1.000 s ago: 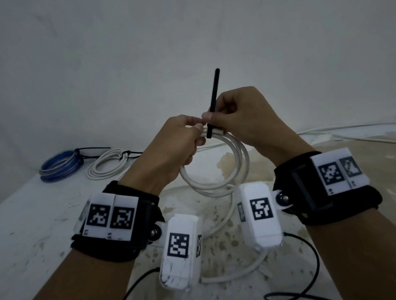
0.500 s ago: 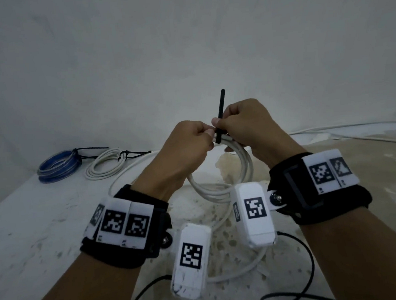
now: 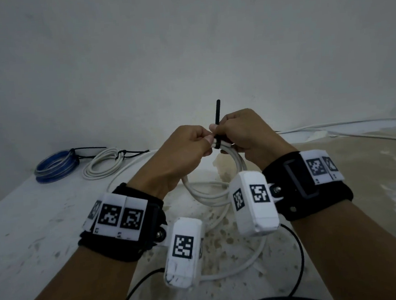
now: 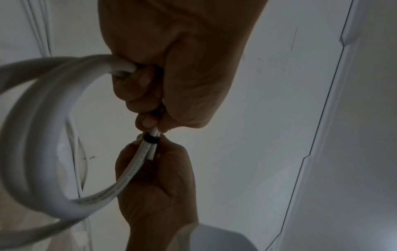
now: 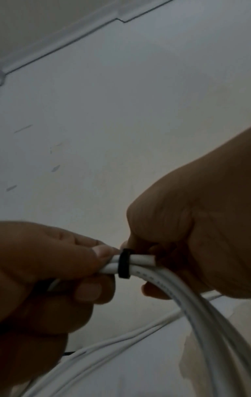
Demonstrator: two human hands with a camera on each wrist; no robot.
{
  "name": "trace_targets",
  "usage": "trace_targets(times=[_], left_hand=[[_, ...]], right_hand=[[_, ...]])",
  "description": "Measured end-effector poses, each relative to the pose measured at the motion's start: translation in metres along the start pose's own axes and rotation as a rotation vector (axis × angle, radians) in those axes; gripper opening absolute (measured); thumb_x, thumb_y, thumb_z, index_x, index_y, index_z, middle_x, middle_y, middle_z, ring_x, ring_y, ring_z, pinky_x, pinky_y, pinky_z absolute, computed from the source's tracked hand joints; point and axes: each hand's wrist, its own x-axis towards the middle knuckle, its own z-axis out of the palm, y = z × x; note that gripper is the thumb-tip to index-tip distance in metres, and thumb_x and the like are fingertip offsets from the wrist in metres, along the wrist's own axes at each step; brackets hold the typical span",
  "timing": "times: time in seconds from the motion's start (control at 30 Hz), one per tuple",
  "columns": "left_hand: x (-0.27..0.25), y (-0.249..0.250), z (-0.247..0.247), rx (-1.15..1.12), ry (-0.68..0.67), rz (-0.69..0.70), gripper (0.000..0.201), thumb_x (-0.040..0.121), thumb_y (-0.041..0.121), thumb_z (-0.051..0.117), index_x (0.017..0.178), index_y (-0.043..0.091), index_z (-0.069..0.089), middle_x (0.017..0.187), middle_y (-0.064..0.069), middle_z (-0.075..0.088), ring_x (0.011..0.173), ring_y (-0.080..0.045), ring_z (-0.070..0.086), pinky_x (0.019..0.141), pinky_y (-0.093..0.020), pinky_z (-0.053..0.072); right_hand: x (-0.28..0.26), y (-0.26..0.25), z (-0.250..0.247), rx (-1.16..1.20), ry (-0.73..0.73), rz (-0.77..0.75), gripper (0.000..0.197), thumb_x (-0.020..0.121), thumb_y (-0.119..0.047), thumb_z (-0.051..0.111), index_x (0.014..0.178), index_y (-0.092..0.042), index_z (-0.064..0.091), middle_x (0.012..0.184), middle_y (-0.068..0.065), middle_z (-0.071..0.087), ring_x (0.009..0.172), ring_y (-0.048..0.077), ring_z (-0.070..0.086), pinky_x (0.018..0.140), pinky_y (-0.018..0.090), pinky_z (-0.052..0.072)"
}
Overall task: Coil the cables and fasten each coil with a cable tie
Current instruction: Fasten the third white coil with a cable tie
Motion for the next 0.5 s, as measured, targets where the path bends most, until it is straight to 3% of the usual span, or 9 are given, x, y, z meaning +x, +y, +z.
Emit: trace_targets(times=[0.1, 0.2, 0.27, 0.37, 0.5], left_hand=[[0.002, 0.000, 0.002, -0.044, 0.003, -0.034, 0.024, 0.102, 0.017, 0.045, 0.099, 0.004, 0.065, 0.064, 0.004, 0.054, 0.043, 0.000, 0.043, 0.045, -0.015, 0.030], [0.002, 0.000, 0.002, -0.090, -0.010, -0.077, 0.025, 0.103, 0.016, 0.043, 0.098, 0.003, 0.064, 0.062, 0.003, 0.051, 0.047, -0.008, 0.033, 0.045, -0.022, 0.024], [0.002, -0.001, -0.001, -0.129, -0.036, -0.103, 0.023, 0.103, 0.016, 0.043, 0.095, 0.005, 0.063, 0.059, 0.003, 0.047, 0.045, -0.007, 0.029, 0.043, -0.021, 0.022], [0.002, -0.001, -0.009, -0.194, -0.064, -0.105, 0.024, 0.103, 0.014, 0.043, 0.091, 0.008, 0.064, 0.056, 0.004, 0.045, 0.042, -0.006, 0.026, 0.039, -0.018, 0.020], [0.001, 0.000, -0.010, -0.174, -0.077, -0.058, 0.028, 0.103, 0.015, 0.043, 0.090, 0.008, 0.067, 0.056, 0.006, 0.047, 0.045, -0.006, 0.028, 0.043, -0.020, 0.020]], right_hand=[[0.000, 0.001, 0.001, -0.025, 0.046, -0.034, 0.024, 0.087, -0.013, 0.073, 0.070, 0.001, 0.062, 0.065, 0.014, 0.064, 0.045, 0.018, 0.058, 0.049, 0.028, 0.056], [0.000, 0.001, 0.002, -0.115, 0.051, -0.074, 0.027, 0.088, -0.018, 0.072, 0.069, -0.001, 0.062, 0.065, 0.010, 0.066, 0.049, 0.019, 0.061, 0.049, 0.030, 0.057], [-0.002, -0.002, 0.001, -0.138, 0.016, -0.063, 0.025, 0.089, -0.019, 0.070, 0.078, 0.003, 0.064, 0.072, 0.012, 0.068, 0.051, 0.020, 0.061, 0.048, 0.031, 0.058], [-0.006, -0.009, -0.001, -0.078, -0.046, -0.028, 0.023, 0.093, -0.020, 0.066, 0.089, 0.002, 0.064, 0.078, 0.015, 0.068, 0.051, 0.019, 0.063, 0.042, 0.022, 0.051], [-0.010, -0.013, 0.000, -0.078, -0.070, -0.044, 0.023, 0.095, -0.018, 0.064, 0.082, 0.000, 0.060, 0.072, 0.016, 0.068, 0.053, 0.021, 0.068, 0.048, 0.030, 0.058]])
